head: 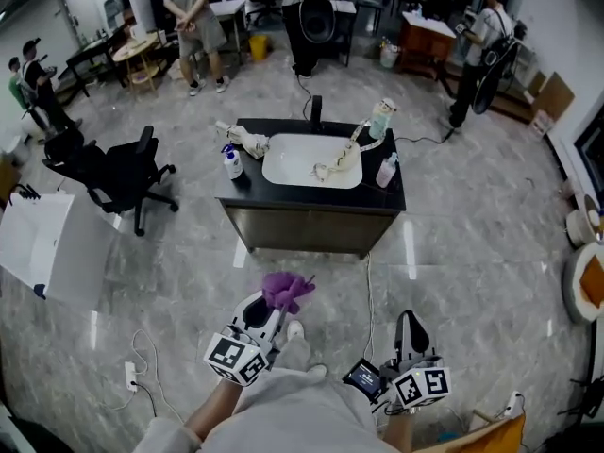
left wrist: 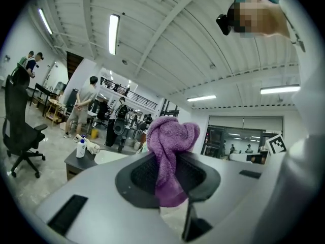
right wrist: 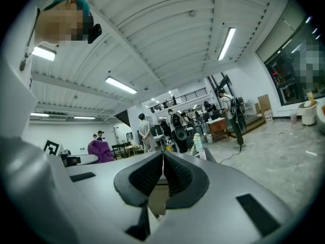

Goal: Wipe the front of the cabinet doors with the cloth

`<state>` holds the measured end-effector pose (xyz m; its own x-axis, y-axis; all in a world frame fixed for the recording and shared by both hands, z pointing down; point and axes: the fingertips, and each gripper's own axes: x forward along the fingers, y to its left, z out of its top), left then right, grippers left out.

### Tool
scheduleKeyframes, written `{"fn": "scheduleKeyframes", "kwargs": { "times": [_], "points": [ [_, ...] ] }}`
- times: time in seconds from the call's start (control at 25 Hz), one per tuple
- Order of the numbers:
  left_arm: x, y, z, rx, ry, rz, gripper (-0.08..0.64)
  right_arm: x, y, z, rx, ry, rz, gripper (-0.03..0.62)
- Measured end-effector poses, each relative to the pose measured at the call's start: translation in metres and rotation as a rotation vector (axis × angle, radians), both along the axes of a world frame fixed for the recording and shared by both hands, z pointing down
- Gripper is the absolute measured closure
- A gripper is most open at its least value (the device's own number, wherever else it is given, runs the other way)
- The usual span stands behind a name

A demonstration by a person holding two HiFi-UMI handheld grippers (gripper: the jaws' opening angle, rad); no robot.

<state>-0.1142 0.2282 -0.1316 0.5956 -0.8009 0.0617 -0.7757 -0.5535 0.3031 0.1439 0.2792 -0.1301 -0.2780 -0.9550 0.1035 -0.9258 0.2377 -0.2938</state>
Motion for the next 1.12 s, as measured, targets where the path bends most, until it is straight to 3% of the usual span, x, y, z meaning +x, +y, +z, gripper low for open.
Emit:
{"fn": "scheduleKeyframes", "kwargs": {
  "times": [0.16, 0.36, 0.48, 0.8, 1.12],
  "points": [
    [0.014, -0.052, 0.0, 0.023, 0.024, 0.031, 0.479, 0.004, -0.043, -0.025, 0.043, 0.011, -0.011, 0.565],
    [0.034, -0.113, -0.019, 0.094, 0.052, 0.095, 0.479, 0.01, -0.097, -0.044, 0.085, 0.089, -0.011, 0.565],
    [0.036, -0.135, -0.018, 0.092, 0.055, 0.114, 0.479, 0.016, -0.118, -0.041, 0.085, 0.113, 0.0, 0.564],
    [0.049, -0.167, 0.006, 0.002, 0.057, 0.04, 0.477, 0.057, -0.159, -0.024, 0.043, 0.076, -0.028, 0.565],
    [0.117, -0.176, 0.031, -0.05, 0.015, -0.066, 0.479, 0.116, -0.201, 0.014, -0.005, 0.081, -0.185, 0.565]
  ]
}}
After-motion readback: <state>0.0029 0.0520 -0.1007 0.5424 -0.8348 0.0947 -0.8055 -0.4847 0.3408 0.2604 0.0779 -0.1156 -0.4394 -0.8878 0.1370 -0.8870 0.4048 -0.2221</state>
